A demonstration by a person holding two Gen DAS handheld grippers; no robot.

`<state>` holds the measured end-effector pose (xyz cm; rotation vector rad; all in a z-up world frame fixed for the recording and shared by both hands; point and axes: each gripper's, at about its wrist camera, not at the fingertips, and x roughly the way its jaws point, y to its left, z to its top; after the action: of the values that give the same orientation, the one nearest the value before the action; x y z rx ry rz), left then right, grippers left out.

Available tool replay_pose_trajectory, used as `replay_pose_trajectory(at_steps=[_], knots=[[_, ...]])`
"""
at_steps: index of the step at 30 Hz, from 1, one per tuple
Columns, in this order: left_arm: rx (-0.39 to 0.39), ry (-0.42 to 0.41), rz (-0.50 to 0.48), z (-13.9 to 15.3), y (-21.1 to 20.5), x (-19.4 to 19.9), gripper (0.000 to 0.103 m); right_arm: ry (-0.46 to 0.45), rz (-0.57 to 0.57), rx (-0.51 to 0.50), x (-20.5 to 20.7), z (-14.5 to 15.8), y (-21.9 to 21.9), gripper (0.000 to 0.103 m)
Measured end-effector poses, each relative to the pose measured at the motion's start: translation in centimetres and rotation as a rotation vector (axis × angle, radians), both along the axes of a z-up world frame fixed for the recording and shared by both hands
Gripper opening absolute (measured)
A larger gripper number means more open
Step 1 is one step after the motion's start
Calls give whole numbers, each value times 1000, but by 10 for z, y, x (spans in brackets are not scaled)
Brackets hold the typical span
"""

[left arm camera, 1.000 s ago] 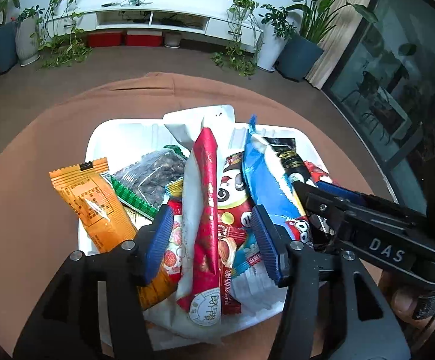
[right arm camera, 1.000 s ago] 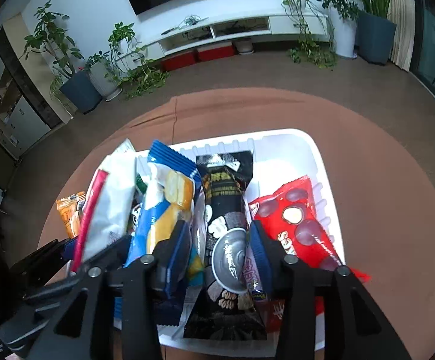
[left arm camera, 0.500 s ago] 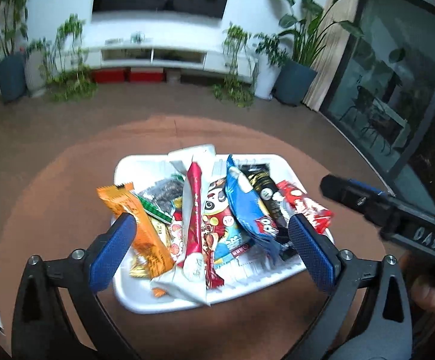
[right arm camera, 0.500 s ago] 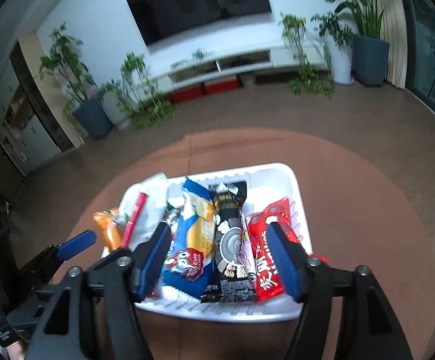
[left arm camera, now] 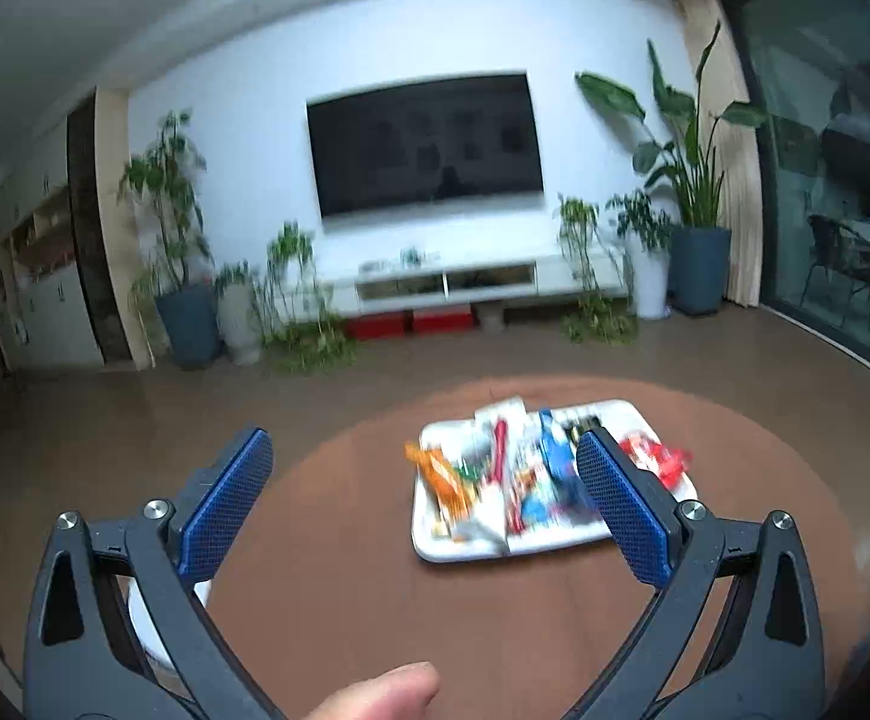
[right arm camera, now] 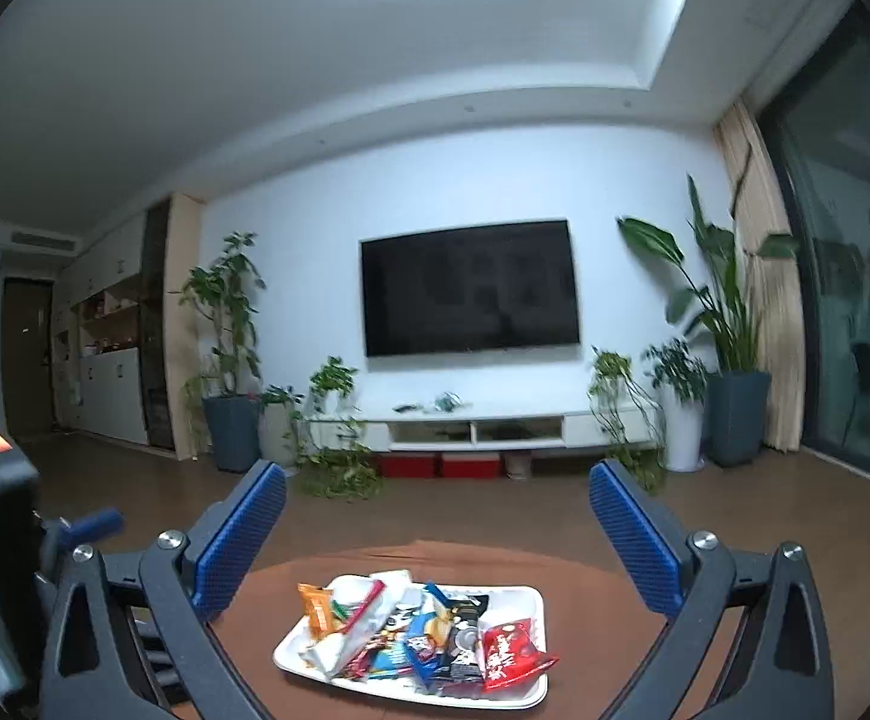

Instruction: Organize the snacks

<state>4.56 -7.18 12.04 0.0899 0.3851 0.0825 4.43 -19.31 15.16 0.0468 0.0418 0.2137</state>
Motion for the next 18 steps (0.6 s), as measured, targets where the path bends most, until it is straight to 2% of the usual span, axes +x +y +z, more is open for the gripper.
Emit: replay_pose_trajectory(at_steps=[3,6,11,18], knots=[[-39,58,20,-7,6,-18,103,20,-1,17,-21,7,-5,103],[-79,116,14,-15,13,-35,103,74,-4,30,-40,-4,-12,103],[-53,188,2,-36,6,-59,103,269,-34,60,-47,-38,-19,103],[-89,320,-32,-77,-1,-71,103,421,-142,-24,-56,-80,-10,103]])
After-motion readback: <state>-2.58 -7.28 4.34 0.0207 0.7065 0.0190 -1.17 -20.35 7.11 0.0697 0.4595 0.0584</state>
